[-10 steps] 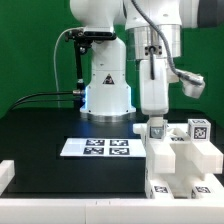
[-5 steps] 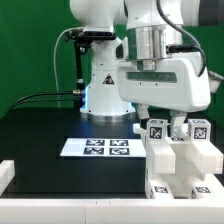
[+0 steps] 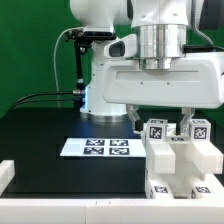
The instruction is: Assemble chair
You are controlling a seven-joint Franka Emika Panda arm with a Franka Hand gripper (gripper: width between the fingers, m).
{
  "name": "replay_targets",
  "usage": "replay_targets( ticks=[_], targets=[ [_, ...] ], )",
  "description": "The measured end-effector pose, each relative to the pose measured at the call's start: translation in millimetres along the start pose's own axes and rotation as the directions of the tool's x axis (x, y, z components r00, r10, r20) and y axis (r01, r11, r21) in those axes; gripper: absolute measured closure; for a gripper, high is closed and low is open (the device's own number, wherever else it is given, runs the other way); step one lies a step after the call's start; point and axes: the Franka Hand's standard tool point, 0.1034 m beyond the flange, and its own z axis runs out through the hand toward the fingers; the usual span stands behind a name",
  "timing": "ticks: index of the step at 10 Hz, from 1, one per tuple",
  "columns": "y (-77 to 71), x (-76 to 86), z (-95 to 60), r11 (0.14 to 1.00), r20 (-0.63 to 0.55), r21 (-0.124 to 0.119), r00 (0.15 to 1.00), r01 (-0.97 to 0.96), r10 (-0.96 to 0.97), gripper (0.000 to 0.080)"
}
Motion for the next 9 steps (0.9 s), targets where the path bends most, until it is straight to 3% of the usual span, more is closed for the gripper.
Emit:
replay_targets(
  ticks=[2,5,7,9],
  targets=[
    [0.8,-0.3,0.4,0.999,0.002,-0.001,0.999,-0.033,0.033,0.0532],
    [1.8,-0.9,1.4,0.911,0.025,-0.028,0.911,-0.411,0.412,0.0531],
    [2.4,-0.8,1.5,0.773,0.028,-0.037,0.773,-0.633,0.634,0.0531],
    [0.9,-1.1,2.1,0.575,0.042,-0.036,0.574,-0.817,0.818,0.0532]
  ],
)
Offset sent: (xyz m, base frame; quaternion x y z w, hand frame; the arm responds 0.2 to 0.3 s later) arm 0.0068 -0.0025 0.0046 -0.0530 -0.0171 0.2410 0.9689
